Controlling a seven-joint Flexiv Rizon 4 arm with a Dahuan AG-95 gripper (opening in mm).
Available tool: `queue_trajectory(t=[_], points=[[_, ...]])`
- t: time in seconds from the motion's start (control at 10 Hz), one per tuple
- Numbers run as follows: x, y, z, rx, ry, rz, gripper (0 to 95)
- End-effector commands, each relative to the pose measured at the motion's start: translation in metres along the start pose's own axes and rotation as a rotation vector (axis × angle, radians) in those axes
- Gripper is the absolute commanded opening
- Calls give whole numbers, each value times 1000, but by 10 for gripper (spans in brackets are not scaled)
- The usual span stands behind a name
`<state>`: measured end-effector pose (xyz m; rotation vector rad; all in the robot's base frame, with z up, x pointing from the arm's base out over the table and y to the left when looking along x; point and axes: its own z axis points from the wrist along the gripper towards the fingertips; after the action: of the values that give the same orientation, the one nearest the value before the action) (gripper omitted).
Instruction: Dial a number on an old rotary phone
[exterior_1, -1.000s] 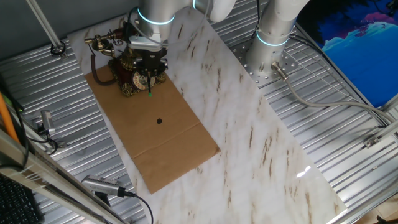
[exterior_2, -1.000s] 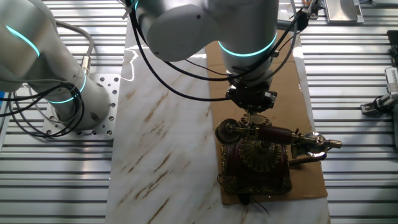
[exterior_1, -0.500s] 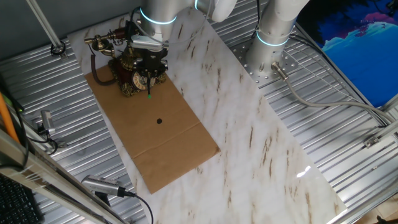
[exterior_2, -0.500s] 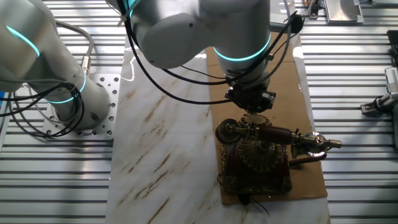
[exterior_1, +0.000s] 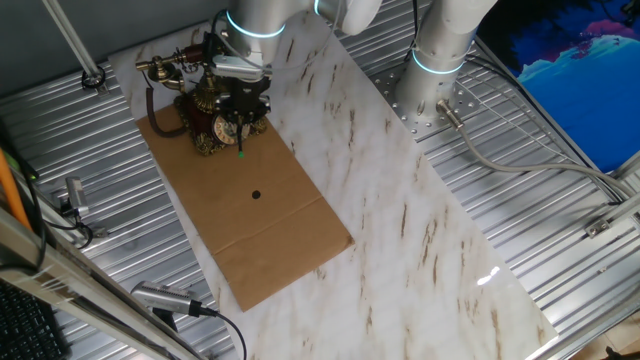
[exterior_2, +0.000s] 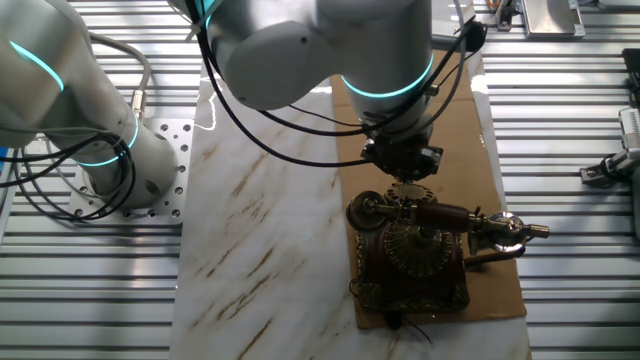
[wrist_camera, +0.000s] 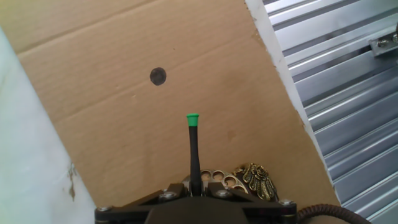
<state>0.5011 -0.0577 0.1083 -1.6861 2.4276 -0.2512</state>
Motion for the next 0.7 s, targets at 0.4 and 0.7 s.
queue_trajectory(t=[0.4,0.7], points=[[0,1,-2,-4,-1,-11,0],[-1,-1,-2,-8,4,-12,0]])
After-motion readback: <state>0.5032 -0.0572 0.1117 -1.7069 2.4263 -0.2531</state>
